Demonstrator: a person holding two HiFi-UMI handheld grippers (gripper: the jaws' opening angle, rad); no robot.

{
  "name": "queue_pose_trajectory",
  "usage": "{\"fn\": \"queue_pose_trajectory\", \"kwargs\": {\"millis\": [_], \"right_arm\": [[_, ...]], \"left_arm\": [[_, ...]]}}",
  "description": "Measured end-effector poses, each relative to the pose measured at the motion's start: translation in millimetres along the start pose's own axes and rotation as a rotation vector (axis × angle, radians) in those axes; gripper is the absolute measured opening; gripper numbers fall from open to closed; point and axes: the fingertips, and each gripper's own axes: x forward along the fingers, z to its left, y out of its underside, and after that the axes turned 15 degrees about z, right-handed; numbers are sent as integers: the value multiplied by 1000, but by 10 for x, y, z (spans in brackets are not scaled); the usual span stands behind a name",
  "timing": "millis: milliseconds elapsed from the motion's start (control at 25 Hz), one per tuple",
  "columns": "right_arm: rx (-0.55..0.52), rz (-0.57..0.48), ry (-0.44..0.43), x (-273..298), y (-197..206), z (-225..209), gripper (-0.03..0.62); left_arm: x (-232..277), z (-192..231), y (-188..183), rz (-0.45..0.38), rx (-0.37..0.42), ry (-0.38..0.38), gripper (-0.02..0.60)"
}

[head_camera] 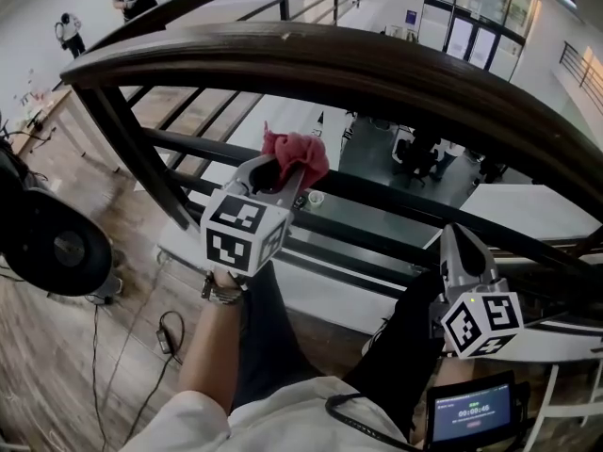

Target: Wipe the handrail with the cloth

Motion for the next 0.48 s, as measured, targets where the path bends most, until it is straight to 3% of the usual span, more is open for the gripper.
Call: {"fn": "queue_pose_trajectory", "kwargs": {"millis": [480], "right_arm": [[-7, -12, -31, -226, 59, -249, 3]], "left_arm": [[191, -678, -163, 55, 45, 54, 74]]}}
